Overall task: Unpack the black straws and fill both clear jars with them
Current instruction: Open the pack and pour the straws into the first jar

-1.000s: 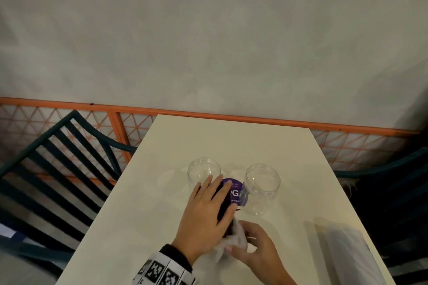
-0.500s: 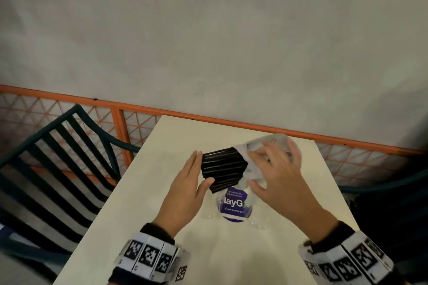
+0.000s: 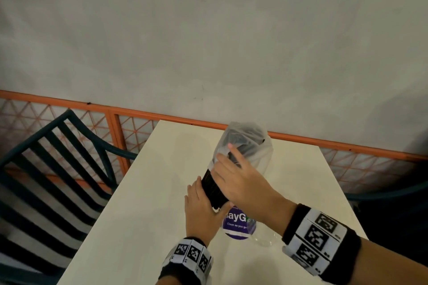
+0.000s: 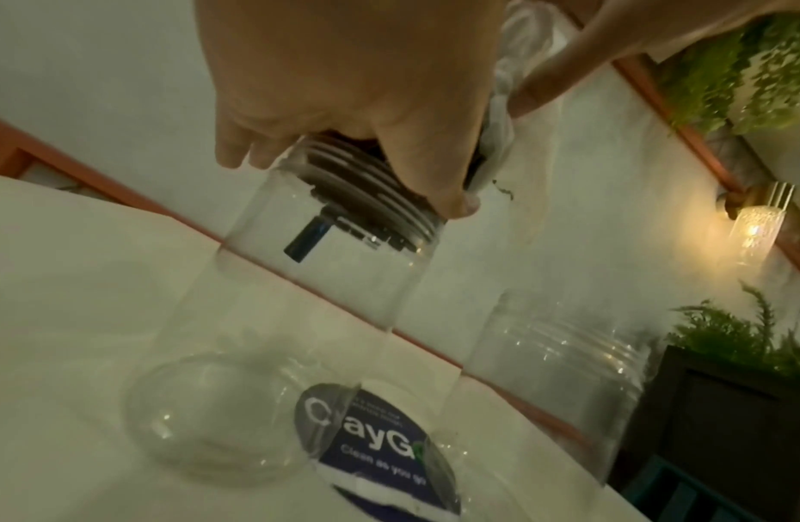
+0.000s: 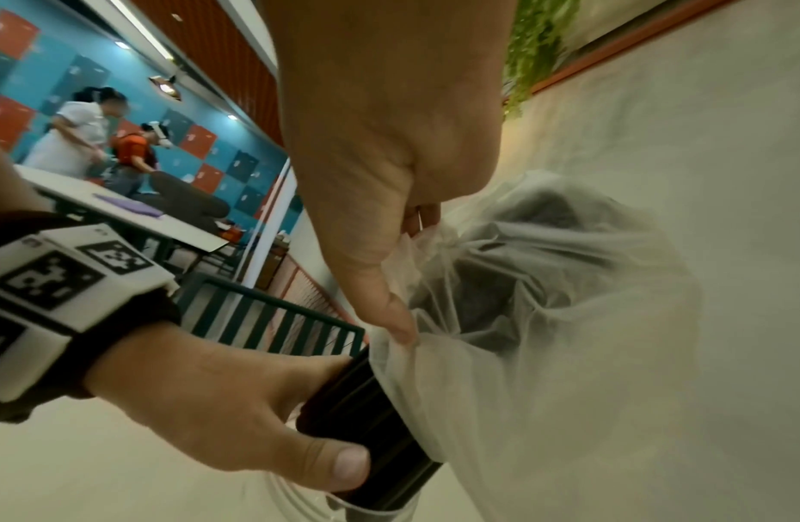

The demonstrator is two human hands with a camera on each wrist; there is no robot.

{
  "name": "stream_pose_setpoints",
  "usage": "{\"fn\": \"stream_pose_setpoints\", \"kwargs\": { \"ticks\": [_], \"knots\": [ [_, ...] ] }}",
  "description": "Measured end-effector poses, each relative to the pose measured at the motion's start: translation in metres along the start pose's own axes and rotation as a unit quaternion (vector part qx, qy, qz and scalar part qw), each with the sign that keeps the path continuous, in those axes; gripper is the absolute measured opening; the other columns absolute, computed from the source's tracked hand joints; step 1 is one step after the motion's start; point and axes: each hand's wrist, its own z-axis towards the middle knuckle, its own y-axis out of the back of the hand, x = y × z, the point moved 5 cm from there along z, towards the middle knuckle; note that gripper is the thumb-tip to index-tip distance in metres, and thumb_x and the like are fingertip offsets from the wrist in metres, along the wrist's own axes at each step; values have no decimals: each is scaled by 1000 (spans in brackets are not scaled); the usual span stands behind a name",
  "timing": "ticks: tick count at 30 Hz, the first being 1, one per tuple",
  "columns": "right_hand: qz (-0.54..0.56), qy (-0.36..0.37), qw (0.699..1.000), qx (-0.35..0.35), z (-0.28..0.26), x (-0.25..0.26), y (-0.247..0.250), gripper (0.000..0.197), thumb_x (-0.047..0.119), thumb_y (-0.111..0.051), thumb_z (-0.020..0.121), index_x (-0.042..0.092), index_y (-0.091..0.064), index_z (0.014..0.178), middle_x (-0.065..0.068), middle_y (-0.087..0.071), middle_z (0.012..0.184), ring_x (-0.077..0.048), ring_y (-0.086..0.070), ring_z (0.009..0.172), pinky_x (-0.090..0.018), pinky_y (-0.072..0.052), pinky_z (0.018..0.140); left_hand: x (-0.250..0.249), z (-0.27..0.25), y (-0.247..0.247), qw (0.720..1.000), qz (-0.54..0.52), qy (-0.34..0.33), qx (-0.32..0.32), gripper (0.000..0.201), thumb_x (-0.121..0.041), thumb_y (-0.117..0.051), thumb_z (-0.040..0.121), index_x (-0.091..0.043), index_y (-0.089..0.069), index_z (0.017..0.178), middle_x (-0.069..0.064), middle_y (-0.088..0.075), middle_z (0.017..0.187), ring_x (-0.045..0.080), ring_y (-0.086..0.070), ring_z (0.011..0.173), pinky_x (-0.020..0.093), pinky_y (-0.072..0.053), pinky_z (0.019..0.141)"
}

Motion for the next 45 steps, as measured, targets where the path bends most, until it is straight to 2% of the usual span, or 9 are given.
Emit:
{"fn": "stream_pose_setpoints", "kwargs": {
  "ticks": [7,13,20,26,29,34,37,41,45],
  "knots": [
    [-49,77,993,80,7,48,-30,35,28,-62,79,17,-64,112,-1,-65,113,-23,-52,119,-47,-21,113,16,0,-4,996,-52,1,67,78,-41,-51,73,-5,-26,138,19,-33,145,34,-32,134,46,-33,109],
    [-24,87,989,117,-2,78,-38,40,35,-53,82,20,-61,117,0,-56,128,-24,-35,136,-48,-12,115,47,-11,20,975,-143,-29,168,112,-16,-74,74,-12,14,143,-12,3,148,7,-7,140,-5,-13,99],
    [167,23,981,-91,-22,50,-12,78,52,-60,75,26,-26,140,-4,-35,143,-28,-28,137,-51,-19,111,23,7,71,953,-262,-77,128,70,-14,-68,79,-28,-33,137,-19,-49,136,4,-45,127,19,-39,103],
    [467,-491,725,-127,-69,-19,-53,66,52,-48,86,23,-23,140,-8,-29,144,-22,-29,132,-41,-29,108,17,9,82,955,-291,-32,51,35,-23,-60,87,-23,-55,122,-19,-66,112,3,-61,106,9,-47,83],
    [587,-519,620,26,-71,-14,-80,72,44,-50,88,25,-11,146,-8,-27,151,-25,-31,136,-43,-32,109,10,9,87,959,-283,-14,18,34,-13,-55,89,-20,-55,123,-19,-66,109,-9,-60,100,3,-44,80],
    [690,-495,513,-124,-61,-33,-57,66,33,-52,90,25,-15,144,-6,-32,147,-19,-42,128,-38,-40,104,-20,1,107,964,-252,-37,-76,34,-19,-56,88,-25,-55,122,-12,-67,104,-8,-61,92,1,-43,73],
    [665,-457,545,-226,-61,-44,-28,56,33,-53,89,27,-26,138,2,-35,142,-10,-38,128,-27,-37,103,-42,-7,124,952,-271,-46,-136,31,-20,-55,89,-29,-58,119,8,-71,100,9,-59,75,11,-48,62],
    [571,-385,672,-273,-71,-33,1,38,38,-47,87,28,-45,123,7,-42,124,-13,-39,123,-19,-33,103,-60,-18,141,941,-294,-51,-160,31,-24,-56,89,-54,-53,96,-36,-65,80,-12,-59,75,5,-46,70],
    [612,-314,686,-237,-81,-13,14,38,51,-43,86,35,-52,120,20,-41,117,-8,-42,117,-8,-31,97,-57,-32,147,940,-300,-20,-161,26,-46,-55,84,-30,-55,105,-20,-69,82,5,-64,79,39,-56,81]
  ]
}}
